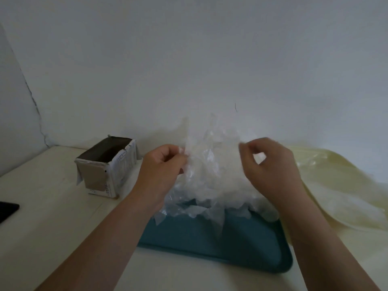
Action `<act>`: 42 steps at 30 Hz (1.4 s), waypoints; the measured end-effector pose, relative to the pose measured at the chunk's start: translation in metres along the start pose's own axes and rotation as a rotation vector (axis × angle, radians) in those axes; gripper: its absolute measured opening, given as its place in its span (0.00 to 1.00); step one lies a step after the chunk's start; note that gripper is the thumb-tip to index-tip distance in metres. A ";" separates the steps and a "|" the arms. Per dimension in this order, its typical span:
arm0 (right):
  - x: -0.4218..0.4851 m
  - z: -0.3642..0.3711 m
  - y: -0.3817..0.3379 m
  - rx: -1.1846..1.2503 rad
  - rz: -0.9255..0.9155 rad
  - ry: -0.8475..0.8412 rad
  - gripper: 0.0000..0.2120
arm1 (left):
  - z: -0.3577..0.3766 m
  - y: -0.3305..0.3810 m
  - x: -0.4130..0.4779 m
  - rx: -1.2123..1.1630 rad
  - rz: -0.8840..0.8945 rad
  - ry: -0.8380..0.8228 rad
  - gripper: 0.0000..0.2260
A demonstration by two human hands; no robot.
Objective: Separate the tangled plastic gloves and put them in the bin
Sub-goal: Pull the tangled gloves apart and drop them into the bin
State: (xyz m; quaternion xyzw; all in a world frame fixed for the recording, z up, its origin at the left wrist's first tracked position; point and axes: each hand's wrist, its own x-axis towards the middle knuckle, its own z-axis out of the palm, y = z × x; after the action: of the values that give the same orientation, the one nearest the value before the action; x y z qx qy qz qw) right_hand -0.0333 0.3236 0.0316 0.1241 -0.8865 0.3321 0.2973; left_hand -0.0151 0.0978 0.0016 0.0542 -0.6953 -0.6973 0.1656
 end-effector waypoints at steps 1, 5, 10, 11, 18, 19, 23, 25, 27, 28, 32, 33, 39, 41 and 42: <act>-0.002 -0.005 -0.008 0.042 -0.041 0.107 0.10 | 0.001 0.004 -0.002 0.011 0.049 0.026 0.09; -0.001 -0.014 -0.022 0.527 0.256 -0.235 0.32 | 0.006 0.022 -0.019 0.247 0.618 0.036 0.07; 0.002 -0.006 -0.012 1.187 0.653 -0.792 0.45 | 0.025 0.006 -0.032 0.526 1.003 -0.336 0.10; 0.001 -0.003 -0.008 1.260 0.634 -0.794 0.38 | 0.028 0.001 -0.034 0.537 0.987 -0.412 0.11; -0.002 0.013 0.013 1.125 0.585 -0.556 0.21 | 0.022 0.003 -0.031 0.250 0.570 -0.170 0.10; -0.003 0.011 0.012 1.134 0.564 -0.591 0.19 | 0.020 0.005 -0.029 0.277 0.498 -0.055 0.08; -0.007 0.008 0.009 1.154 0.488 -0.687 0.13 | 0.008 0.010 -0.017 0.184 0.037 -0.121 0.26; -0.009 0.010 0.011 1.155 0.457 -0.684 0.13 | 0.007 0.009 -0.014 0.068 -0.081 -0.294 0.27; -0.011 0.011 0.011 1.164 0.424 -0.692 0.12 | 0.009 0.008 -0.015 -0.094 -0.129 -0.380 0.20; -0.011 0.011 0.012 1.160 0.413 -0.696 0.09 | 0.009 0.008 -0.015 -0.159 -0.151 -0.379 0.17; -0.008 0.014 0.010 1.127 0.457 -0.663 0.10 | 0.008 0.013 -0.013 -0.183 -0.199 -0.267 0.03; -0.007 0.016 0.010 1.115 0.495 -0.629 0.11 | 0.005 0.015 -0.011 -0.200 -0.194 -0.231 0.01; -0.008 0.018 0.002 1.018 0.674 -0.525 0.10 | -0.013 0.022 0.002 -0.370 -0.122 -0.098 0.03; -0.013 0.010 -0.006 0.845 0.622 -0.566 0.11 | -0.015 0.026 0.001 -0.427 -0.151 -0.175 0.10; -0.014 0.003 -0.009 0.772 0.594 -0.586 0.12 | -0.015 0.028 -0.002 -0.400 -0.161 -0.202 0.11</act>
State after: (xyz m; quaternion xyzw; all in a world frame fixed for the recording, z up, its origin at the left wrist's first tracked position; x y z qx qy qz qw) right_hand -0.0199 0.3150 0.0264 0.0561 -0.7433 0.6530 -0.1340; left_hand -0.0044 0.0845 0.0284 0.0055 -0.5497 -0.8340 0.0467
